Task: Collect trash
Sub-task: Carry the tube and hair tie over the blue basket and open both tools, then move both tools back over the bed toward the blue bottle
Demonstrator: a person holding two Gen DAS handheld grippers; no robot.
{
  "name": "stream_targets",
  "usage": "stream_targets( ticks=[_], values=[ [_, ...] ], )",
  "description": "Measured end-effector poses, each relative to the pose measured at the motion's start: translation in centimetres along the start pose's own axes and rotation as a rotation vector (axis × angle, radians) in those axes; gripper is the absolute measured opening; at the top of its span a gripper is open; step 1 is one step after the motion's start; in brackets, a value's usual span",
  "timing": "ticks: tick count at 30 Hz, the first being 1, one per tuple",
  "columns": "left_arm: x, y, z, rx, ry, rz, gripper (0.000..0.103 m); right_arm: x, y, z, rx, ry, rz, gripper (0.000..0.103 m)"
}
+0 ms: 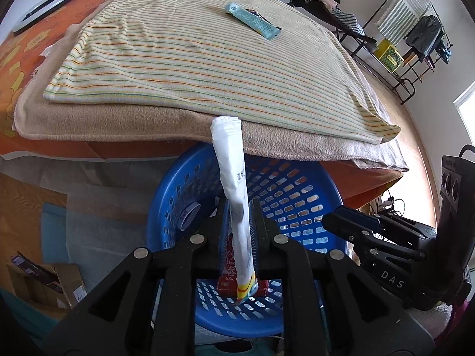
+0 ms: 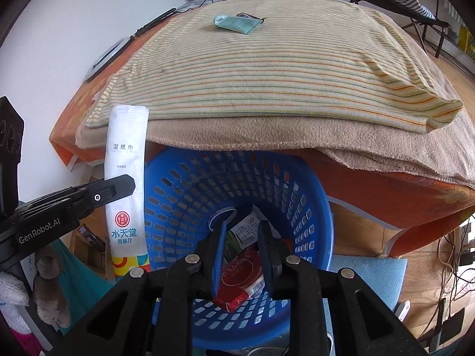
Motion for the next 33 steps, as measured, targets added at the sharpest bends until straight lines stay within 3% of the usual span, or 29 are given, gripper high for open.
stream_targets(
  ticks=[2,4,8,11,13,16,20,33],
  values=[
    [-0.1,-0.1,0.0,0.003,0.004,0.002,0.027,0.0,-0.1,0.1,-0.001,-0.003,0.002,0.026],
    [-0.1,-0.2,0.1,0.007,0.006,0.005,0.03,0.0,-0.2,0.1,-0.004,-0.006,-0.001,0.032],
    [-0.5,-0.4,-0.1,-0.006,0.013,0.011,0.031,0.1,-0.3,0.1,-0.007,-0.019,-0.004,0.056],
    [-0.8,-0.5,-0.2,-0.007,0.021,0.019,0.045,0.0,-0.3,0.1,-0.008,-0.029,-0.002,0.07],
    [-1.0,-0.5,-0.1,-0.005,0.024,0.024,0.045,-0.1,-0.3,0.2,-0.007,-0.037,0.001,0.077],
    [-1.0,-0.5,0.0,-0.003,0.031,0.023,0.045,0.0,-0.3,0.3,-0.004,-0.052,0.0,0.081],
    [-0.9,-0.3,0.0,0.001,0.039,0.021,0.055,0.3,-0.3,0.3,-0.008,-0.077,-0.004,0.086],
    [-1.1,0.2,-0.5,-0.018,0.066,0.023,0.062,1.3,0.5,1.2,0.013,-0.149,-0.021,0.095]
  ],
)
Point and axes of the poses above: each gripper's, at about its wrist camera, not at the fingertips, and z roughly against the way its jaws point, x to its right, y to its top, the point moved 5 cm from there along -z, roughly the way its jaws point, and after that the axes turned 3 degrees about z, right-handed, at the moved point
